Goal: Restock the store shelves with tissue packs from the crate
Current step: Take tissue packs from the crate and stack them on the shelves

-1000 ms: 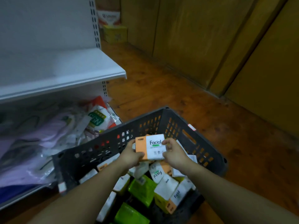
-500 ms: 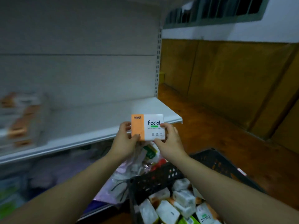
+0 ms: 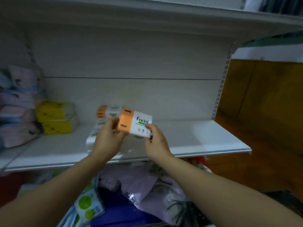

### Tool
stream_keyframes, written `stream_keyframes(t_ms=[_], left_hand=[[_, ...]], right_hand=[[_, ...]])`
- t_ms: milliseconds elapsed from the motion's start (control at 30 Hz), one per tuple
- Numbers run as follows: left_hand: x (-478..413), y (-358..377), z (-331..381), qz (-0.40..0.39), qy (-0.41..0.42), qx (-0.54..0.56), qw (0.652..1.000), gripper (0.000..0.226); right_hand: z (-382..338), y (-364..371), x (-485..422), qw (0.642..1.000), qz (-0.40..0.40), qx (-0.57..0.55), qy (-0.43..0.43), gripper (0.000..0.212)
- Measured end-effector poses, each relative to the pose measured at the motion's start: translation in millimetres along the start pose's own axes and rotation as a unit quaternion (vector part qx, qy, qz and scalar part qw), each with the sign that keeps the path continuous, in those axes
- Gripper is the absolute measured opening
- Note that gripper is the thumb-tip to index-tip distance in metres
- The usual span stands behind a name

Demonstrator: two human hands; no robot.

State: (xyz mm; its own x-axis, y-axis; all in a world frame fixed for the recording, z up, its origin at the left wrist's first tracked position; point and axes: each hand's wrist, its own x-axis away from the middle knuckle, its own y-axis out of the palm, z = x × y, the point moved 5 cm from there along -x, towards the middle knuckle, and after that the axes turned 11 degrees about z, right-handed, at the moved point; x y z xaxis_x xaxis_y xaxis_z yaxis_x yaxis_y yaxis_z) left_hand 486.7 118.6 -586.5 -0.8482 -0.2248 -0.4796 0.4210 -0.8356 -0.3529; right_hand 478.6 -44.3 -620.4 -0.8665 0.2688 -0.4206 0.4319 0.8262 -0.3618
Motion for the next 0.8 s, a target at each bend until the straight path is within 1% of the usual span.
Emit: stream_keyframes(t_ms=[100, 167, 300, 433, 500, 567, 600, 733, 800], left_hand=[[-21, -29, -21, 0.033, -0.010, -0.029, 0.999, 0.025], [-32, -44, -35, 0.051, -0.016, -0.047, 0.997, 0.023], [-46, -59, -59, 0.072, -0.024, -0.104, 0.992, 0.009], [-53, -60, -79, 0.075, -0.055, -0.117, 0.989, 0.008], [-54, -58, -85, 0.057, -0.064, -0.111, 0.990, 0.014], [-54, -56, -87, 0.034, -0.069, -0.108, 0.991, 0.023], [-54, -54, -87, 0.019, -0.070, -0.108, 0.991, 0.027], [-52, -47, -79, -0.078, -0.073, -0.095, 0.990, 0.034], [-55, -46, -72, -0.088, -0.049, -0.108, 0.989, 0.037]], right_hand=[[-20, 35, -9, 1.000, -0.028, 0.001, -0.001, 0.041], [-31, 54, -15, 0.999, -0.039, 0.013, 0.001, 0.038], [-41, 80, -23, 0.996, -0.065, 0.048, 0.021, 0.035], [-40, 91, -29, 0.995, -0.044, 0.079, 0.034, 0.017], [-39, 93, -34, 0.995, -0.029, 0.094, 0.032, 0.015], [-38, 96, -39, 0.993, -0.034, 0.109, 0.029, 0.023], [-38, 99, -41, 0.991, -0.049, 0.119, 0.031, 0.030], [-35, 112, -43, 0.978, -0.148, 0.140, 0.044, 0.058], [-37, 108, -44, 0.978, -0.161, 0.129, 0.037, 0.062]])
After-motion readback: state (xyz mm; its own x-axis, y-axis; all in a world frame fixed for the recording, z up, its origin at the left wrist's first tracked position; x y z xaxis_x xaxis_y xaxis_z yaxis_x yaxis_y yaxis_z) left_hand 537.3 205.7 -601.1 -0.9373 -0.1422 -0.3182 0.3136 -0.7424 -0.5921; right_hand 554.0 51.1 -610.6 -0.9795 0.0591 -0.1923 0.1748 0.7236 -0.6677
